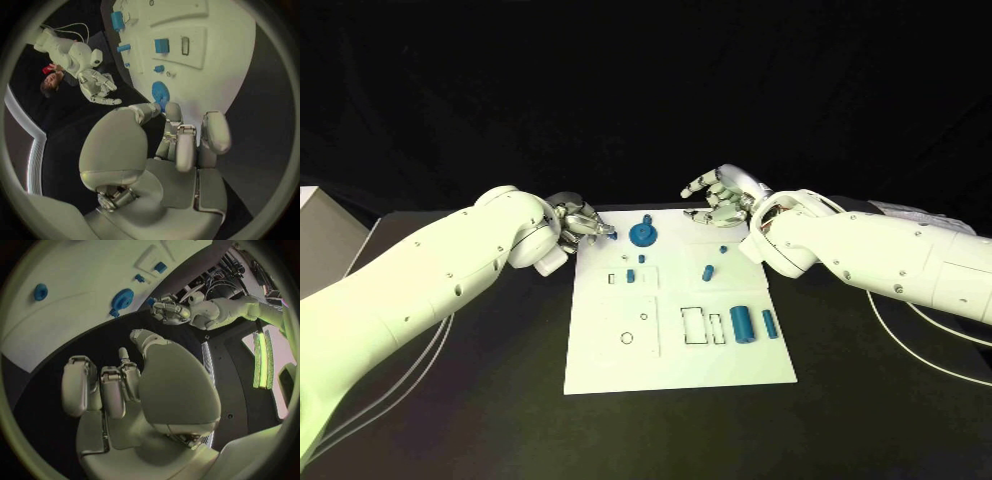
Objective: Assemble the parts on the task board
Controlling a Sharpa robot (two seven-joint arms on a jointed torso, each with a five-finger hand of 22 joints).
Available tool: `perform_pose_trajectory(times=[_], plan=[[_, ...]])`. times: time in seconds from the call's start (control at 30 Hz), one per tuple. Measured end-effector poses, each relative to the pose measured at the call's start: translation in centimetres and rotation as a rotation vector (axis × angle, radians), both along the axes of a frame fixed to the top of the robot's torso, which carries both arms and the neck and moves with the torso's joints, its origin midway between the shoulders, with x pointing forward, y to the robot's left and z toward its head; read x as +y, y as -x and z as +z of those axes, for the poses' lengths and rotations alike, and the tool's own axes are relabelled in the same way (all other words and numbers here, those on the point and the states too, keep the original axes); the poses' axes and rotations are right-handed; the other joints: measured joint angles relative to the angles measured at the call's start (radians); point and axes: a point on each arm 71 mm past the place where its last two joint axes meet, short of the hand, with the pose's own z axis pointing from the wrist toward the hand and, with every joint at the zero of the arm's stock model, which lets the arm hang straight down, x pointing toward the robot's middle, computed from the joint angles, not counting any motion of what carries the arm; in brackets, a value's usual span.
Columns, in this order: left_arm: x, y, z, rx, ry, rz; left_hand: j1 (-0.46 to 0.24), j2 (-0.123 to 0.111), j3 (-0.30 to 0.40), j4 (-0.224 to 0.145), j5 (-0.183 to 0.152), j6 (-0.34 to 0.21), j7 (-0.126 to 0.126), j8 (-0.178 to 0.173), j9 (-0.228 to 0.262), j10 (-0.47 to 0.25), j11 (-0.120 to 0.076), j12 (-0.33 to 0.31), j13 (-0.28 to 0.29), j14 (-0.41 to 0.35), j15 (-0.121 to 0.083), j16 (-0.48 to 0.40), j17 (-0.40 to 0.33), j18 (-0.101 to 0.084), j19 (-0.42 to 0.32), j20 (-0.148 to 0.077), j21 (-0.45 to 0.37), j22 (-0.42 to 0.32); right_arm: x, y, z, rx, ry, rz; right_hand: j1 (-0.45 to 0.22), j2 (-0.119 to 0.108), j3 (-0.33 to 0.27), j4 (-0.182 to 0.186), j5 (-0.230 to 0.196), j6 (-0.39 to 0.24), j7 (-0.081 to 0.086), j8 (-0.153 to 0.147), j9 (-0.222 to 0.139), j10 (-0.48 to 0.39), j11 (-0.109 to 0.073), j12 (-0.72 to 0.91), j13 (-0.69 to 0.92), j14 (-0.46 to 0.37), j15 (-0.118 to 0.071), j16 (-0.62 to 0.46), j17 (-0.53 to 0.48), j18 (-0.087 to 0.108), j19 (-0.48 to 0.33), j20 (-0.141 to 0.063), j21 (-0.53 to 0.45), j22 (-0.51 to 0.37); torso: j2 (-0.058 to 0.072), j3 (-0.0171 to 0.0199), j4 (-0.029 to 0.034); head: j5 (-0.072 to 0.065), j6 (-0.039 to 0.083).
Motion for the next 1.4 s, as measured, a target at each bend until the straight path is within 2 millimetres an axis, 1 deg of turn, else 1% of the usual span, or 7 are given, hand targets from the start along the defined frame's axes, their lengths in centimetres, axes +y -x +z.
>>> perform_pose_trajectory(times=[0.13, 0.33, 0.63, 0.77, 1.17, 1.23, 1.4], plan=[[0.3, 0.7, 0.6, -0.010, 0.008, -0.018, -0.009, -0.001, 0.000, 0.000, 0.010, 0.007, 0.001, 0.001, 0.000, 0.005, -0.002, 0.000, -0.002, 0.000, 0.000, 0.000, 0.000, 0.000, 0.007, 0.000, 0.004, 0.005, -0.2, 0.0, -0.1, 0.002, 0.001, -0.003, 0.000, 0.000, 0.000, 0.000, 0.000, 0.000, 0.000, 0.000, 0.000, 0.000, 0.000, 0.000, 0.000, 0.000, 0.000, 0.000, 0.000, 0.000, 0.000, 0.000, 0.000, 0.000, -0.003, 0.0001, 0.0023, 0.001, 0.000], [0.8, 1.9, 0.8, -0.017, 0.014, -0.042, -0.014, -0.006, 0.000, 0.000, 0.015, 0.007, 0.001, 0.006, 0.000, 0.005, -0.002, 0.000, -0.002, 0.000, 0.000, 0.000, 0.000, 0.000, 0.007, 0.000, 0.004, 0.006, -0.4, 0.1, -0.3, 0.006, 0.002, -0.006, 0.000, 0.000, 0.000, 0.000, 0.000, 0.000, 0.000, 0.000, 0.000, 0.000, 0.000, 0.000, 0.000, 0.000, 0.000, 0.000, 0.000, 0.000, 0.000, 0.000, 0.000, 0.000, -0.010, -0.0022, 0.0056, 0.002, -0.003], [1.1, 4.8, -0.6, -0.020, 0.016, -0.078, -0.020, -0.004, 0.001, 0.001, 0.015, 0.011, -0.003, 0.006, 0.000, 0.011, -0.007, 0.000, -0.002, 0.000, 0.000, 0.004, 0.000, 0.000, 0.007, 0.000, 0.009, 0.009, -0.7, 0.2, -0.7, 0.016, 0.004, -0.012, -0.005, -0.005, 0.008, 0.000, 0.000, 0.000, 0.000, 0.000, 0.000, 0.004, 0.004, 0.000, 0.000, 0.000, 0.000, 0.000, 0.000, 0.000, 0.000, 0.000, 0.000, 0.000, -0.021, -0.0060, 0.0110, 0.000, -0.010], [0.8, 5.9, -1.3, -0.033, 0.013, -0.085, -0.026, -0.011, 0.003, 0.002, 0.015, 0.017, -0.005, 0.006, -0.001, 0.018, -0.007, 0.000, 0.001, -0.004, -0.003, 0.004, 0.000, -0.016, 0.011, -0.004, 0.010, 0.014, -0.8, 0.3, -0.9, 0.020, 0.005, -0.013, -0.005, -0.005, 0.008, 0.000, 0.000, 0.000, 0.000, 0.000, 0.000, 0.004, 0.004, 0.000, 0.000, 0.000, 0.000, 0.000, 0.000, 0.000, 0.000, 0.000, 0.000, 0.000, -0.024, -0.0081, 0.0123, 0.000, -0.012], [0.6, 7.7, -3.5, -0.072, -0.007, -0.063, -0.034, -0.011, 0.006, 0.005, 0.015, 0.021, -0.006, 0.012, -0.001, 0.025, -0.007, 0.000, 0.011, 0.000, -0.007, 0.008, 0.000, -0.016, 0.018, -0.003, 0.015, 0.020, -1.0, 0.3, -1.2, 0.025, 0.006, -0.016, -0.005, -0.005, 0.008, 0.000, 0.000, 0.000, 0.000, 0.000, 0.000, 0.004, 0.004, 0.000, 0.000, 0.000, 0.000, 0.000, 0.000, 0.000, 0.000, 0.000, 0.000, 0.000, -0.022, -0.0077, 0.0122, -0.001, -0.011], [0.6, 7.7, -3.6, -0.080, -0.013, -0.060, -0.052, -0.020, 0.056, -0.045, 0.013, 0.023, -0.008, 0.012, -0.004, 0.027, -0.009, 0.000, 0.011, 0.000, -0.007, 0.008, 0.000, -0.016, 0.018, -0.003, 0.015, 0.020, -1.0, 0.4, -1.2, 0.026, 0.006, -0.016, -0.005, -0.005, 0.008, 0.000, 0.000, 0.000, 0.000, 0.000, 0.000, 0.004, 0.004, 0.000, 0.000, 0.000, 0.000, 0.000, 0.000, 0.000, 0.000, 0.000, 0.000, 0.000, -0.021, -0.0075, 0.0121, -0.001, -0.011], [0.5, 7.7, -3.8, -0.099, -0.029, -0.052, -0.053, -0.021, 0.058, -0.042, 0.013, 0.024, -0.009, 0.012, -0.005, 0.028, -0.011, 0.000, 0.011, 0.000, -0.007, 0.008, 0.000, -0.016, 0.018, -0.003, 0.015, 0.021, -1.0, 0.4, -1.2, 0.026, 0.006, -0.015, -0.005, -0.005, 0.008, 0.000, 0.000, 0.000, 0.000, 0.000, 0.000, 0.004, 0.004, 0.000, 0.000, 0.000, 0.000, 0.000, 0.000, 0.000, 0.000, 0.000, 0.000, 0.000, -0.021, -0.0068, 0.0117, -0.001, -0.015]])
